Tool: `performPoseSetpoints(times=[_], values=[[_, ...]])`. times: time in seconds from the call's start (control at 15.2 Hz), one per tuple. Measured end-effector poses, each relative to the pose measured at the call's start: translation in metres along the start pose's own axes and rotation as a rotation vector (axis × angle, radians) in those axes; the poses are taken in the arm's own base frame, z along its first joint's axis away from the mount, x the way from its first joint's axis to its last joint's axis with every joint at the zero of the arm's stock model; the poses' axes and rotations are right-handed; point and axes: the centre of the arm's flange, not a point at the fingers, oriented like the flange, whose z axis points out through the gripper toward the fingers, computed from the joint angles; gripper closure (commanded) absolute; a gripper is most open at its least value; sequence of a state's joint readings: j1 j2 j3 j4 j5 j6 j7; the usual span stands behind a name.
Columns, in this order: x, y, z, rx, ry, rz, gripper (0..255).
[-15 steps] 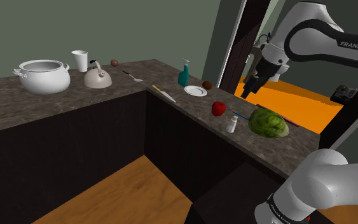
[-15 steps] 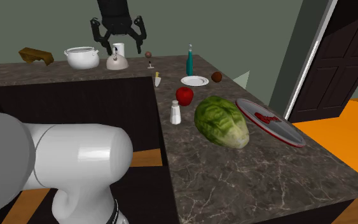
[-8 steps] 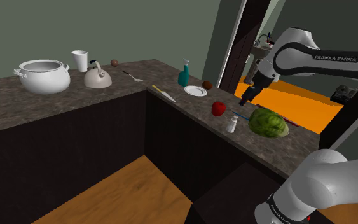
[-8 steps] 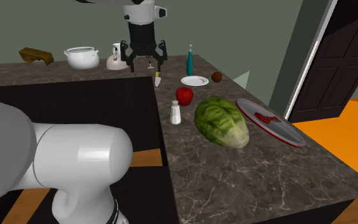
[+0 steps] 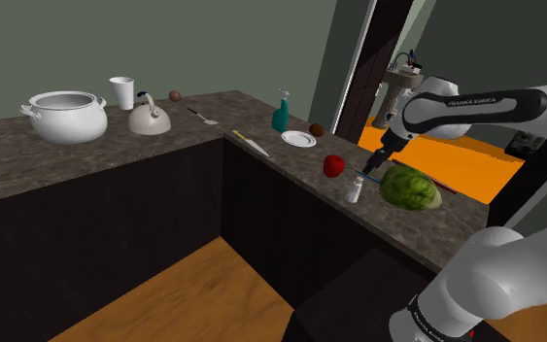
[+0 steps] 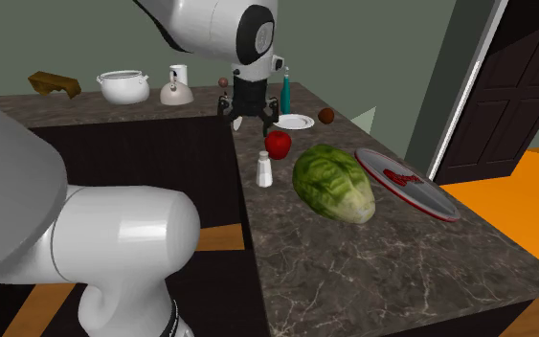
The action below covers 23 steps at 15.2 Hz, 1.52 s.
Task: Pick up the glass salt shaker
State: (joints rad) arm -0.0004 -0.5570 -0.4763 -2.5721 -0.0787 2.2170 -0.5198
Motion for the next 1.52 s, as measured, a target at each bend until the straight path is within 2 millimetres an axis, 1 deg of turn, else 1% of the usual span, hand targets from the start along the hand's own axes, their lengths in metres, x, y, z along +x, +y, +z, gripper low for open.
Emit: performPoseSetpoints(times=[0.13, 0.4, 0.46, 0.66, 0.92, 0.99, 1.06, 1.52], values=[[0.0, 0.017, 0.027, 0.016, 0.004, -0.008, 0], [0.004, 0.057, 0.066, 0.047, 0.013, -0.023, 0], [0.005, 0.062, 0.072, 0.052, 0.015, -0.026, 0], [0.001, 0.066, 0.089, 0.055, 0.016, -0.029, 0], [-0.003, 0.068, 0.111, 0.056, 0.016, -0.03, 0], [-0.004, 0.068, 0.114, 0.056, 0.016, -0.03, 0], [-0.005, 0.068, 0.115, 0.056, 0.017, -0.03, 255], [-0.005, 0.069, 0.116, 0.054, 0.018, -0.03, 255]])
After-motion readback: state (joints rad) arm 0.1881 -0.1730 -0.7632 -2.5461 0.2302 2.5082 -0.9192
